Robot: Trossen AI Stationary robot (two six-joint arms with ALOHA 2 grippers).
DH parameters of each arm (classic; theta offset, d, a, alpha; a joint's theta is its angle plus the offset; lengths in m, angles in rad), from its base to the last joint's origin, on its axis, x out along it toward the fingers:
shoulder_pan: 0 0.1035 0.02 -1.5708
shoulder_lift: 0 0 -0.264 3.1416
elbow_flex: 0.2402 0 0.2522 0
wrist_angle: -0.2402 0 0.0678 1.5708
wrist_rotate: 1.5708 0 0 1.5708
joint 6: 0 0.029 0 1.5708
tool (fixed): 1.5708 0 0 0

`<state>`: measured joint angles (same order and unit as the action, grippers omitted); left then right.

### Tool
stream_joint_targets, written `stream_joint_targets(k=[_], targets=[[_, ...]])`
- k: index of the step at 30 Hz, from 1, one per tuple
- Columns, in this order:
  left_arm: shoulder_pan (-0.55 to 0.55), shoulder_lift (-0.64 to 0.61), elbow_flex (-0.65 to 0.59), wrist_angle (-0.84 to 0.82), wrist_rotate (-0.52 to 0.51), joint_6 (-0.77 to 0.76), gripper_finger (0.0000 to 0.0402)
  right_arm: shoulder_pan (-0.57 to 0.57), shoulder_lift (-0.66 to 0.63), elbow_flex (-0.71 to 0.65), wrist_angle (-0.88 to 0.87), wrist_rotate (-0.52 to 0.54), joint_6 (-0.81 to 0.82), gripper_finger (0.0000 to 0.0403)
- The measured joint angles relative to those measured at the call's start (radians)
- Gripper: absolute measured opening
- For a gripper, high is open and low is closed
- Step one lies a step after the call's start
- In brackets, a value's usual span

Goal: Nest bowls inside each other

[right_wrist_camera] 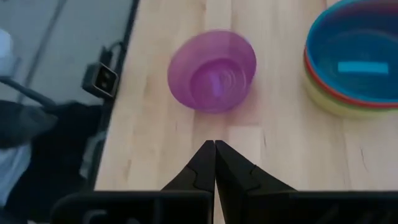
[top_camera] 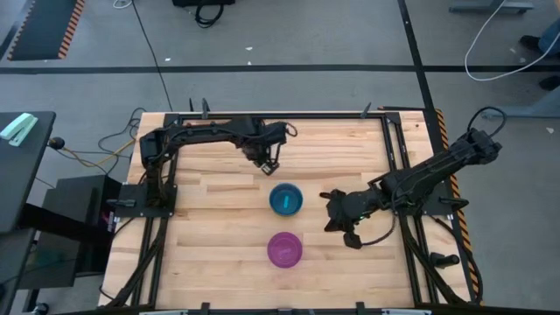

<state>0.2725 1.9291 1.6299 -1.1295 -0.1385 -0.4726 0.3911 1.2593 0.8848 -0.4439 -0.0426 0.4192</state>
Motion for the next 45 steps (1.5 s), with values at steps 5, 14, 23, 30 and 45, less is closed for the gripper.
stream_joint_targets(k=[5, 14, 23, 30, 45], targets=[[-0.053, 0.001, 0.0, -0.131, -0.053, -0.04, 0.0086, -0.026, 0.174, 0.158, -0.177, -0.015, -0.019, 0.0016], [-0.207, 0.001, -0.001, -0.296, -0.101, -0.099, 0.0071, -0.045, 0.366, 0.32, -0.259, -0.076, -0.046, 0.0016], [-0.399, 0.001, -0.001, -0.443, -0.124, -0.286, 0.0053, -0.069, 0.401, 0.349, -0.228, -0.101, -0.018, 0.0016], [-0.513, -0.021, -0.002, -0.441, -0.123, -0.411, 0.003, -0.088, 0.408, 0.35, -0.16, -0.096, -0.008, 0.0016], [-0.716, -0.093, -0.003, -0.442, -0.131, -0.749, 0.0033, -0.146, 0.443, 0.349, -0.131, -0.088, -0.06, 0.0016]])
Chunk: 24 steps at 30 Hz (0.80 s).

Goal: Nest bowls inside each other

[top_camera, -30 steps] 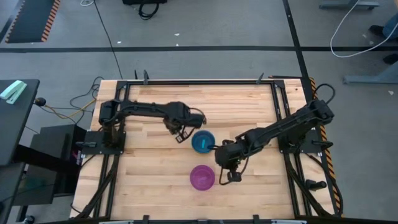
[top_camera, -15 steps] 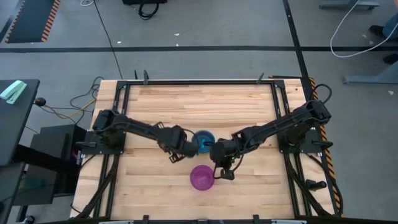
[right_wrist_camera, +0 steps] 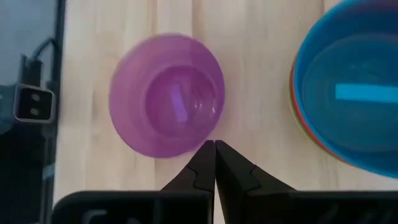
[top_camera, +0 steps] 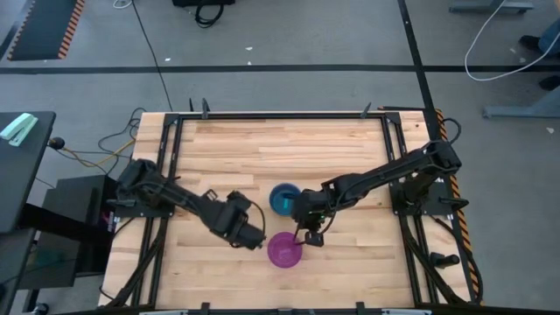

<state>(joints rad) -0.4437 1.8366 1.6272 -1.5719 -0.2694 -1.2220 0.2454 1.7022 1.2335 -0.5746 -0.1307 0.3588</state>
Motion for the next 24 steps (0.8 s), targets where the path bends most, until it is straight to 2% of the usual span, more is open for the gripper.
stream_joint_targets(k=[7, 14, 24], targets=[[-0.083, 0.0, 0.0, 0.001, 0.0, -0.136, 0.0044, 0.006, 0.075, 0.0, 0.013, -0.013, -0.013, 0.0028], [-0.149, 0.0, 0.0, 0.001, -0.005, -0.253, 0.003, 0.005, 0.133, 0.0, 0.024, -0.012, 0.003, 0.0051], [-0.202, 0.0, 0.0, 0.001, -0.034, -0.335, 0.0016, 0.047, 0.127, 0.014, 0.063, -0.011, 0.014, 0.006]])
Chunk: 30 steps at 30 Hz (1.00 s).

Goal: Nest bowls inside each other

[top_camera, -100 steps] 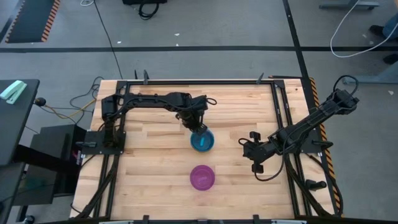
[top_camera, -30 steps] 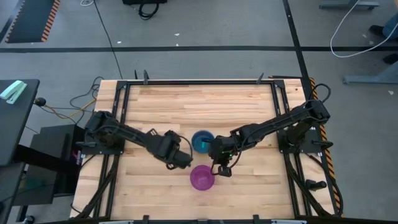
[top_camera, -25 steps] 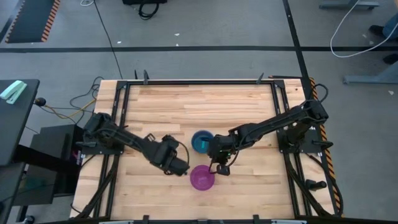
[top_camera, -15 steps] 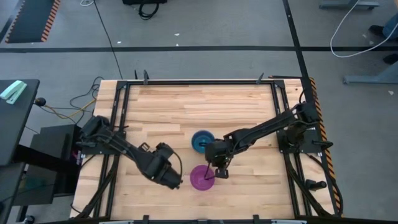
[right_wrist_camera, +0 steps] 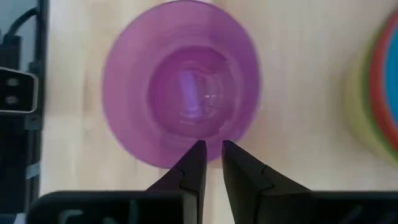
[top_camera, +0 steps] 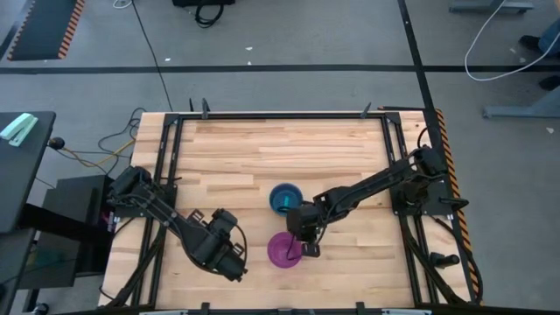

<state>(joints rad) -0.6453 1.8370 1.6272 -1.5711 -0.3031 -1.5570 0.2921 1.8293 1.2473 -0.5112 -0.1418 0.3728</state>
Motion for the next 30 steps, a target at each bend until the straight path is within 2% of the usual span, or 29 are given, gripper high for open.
stream_joint_targets(k=[10, 17, 30], targets=[[-0.001, 0.0, 0.0, 0.001, 0.0, -0.03, 0.0024, 0.014, 0.105, 0.131, -0.099, 0.068, 0.002, 0.006], [-0.004, 0.0, 0.0, 0.004, -0.004, -0.03, 0.0013, -0.017, 0.171, 0.182, -0.143, 0.075, -0.015, 0.006], [-0.005, 0.001, 0.0, 0.005, -0.018, -0.029, 0.0028, -0.021, 0.121, 0.185, -0.182, 0.139, -0.028, 0.006]])
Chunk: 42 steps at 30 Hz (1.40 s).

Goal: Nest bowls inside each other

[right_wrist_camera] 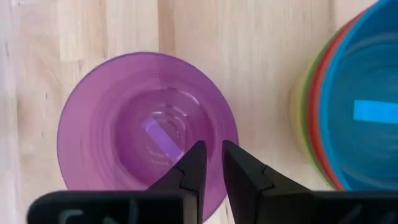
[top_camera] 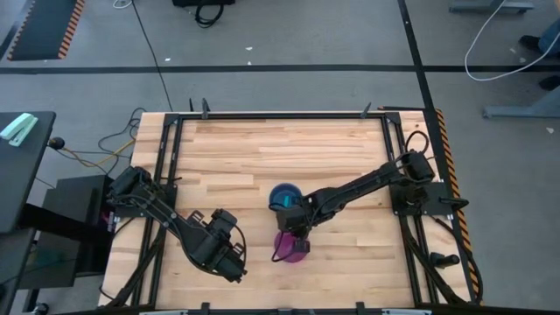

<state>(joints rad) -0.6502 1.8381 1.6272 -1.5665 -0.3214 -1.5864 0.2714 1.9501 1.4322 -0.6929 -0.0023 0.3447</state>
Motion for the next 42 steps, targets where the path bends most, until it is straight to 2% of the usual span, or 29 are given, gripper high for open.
stream_joint_targets(k=[13, 23, 35, 42], targets=[[0.0, 0.0, 0.0, 0.007, 0.0, 0.0, 0.0011, 0.0, 0.016, -0.002, -0.066, 0.029, 0.014, 0.006], [0.0, 0.0, 0.0, 0.011, 0.0, 0.0, 0.0029, 0.0, 0.017, -0.003, -0.07, 0.032, 0.019, 0.006], [0.0, 0.0, 0.0, 0.011, 0.0, 0.0, 0.0011, 0.0, 0.023, -0.004, -0.069, 0.032, 0.019, 0.006], [0.0, 0.0, 0.0, 0.011, 0.0, 0.0, 0.0026, -0.001, 0.023, -0.062, -0.033, 0.032, 0.019, 0.006]])
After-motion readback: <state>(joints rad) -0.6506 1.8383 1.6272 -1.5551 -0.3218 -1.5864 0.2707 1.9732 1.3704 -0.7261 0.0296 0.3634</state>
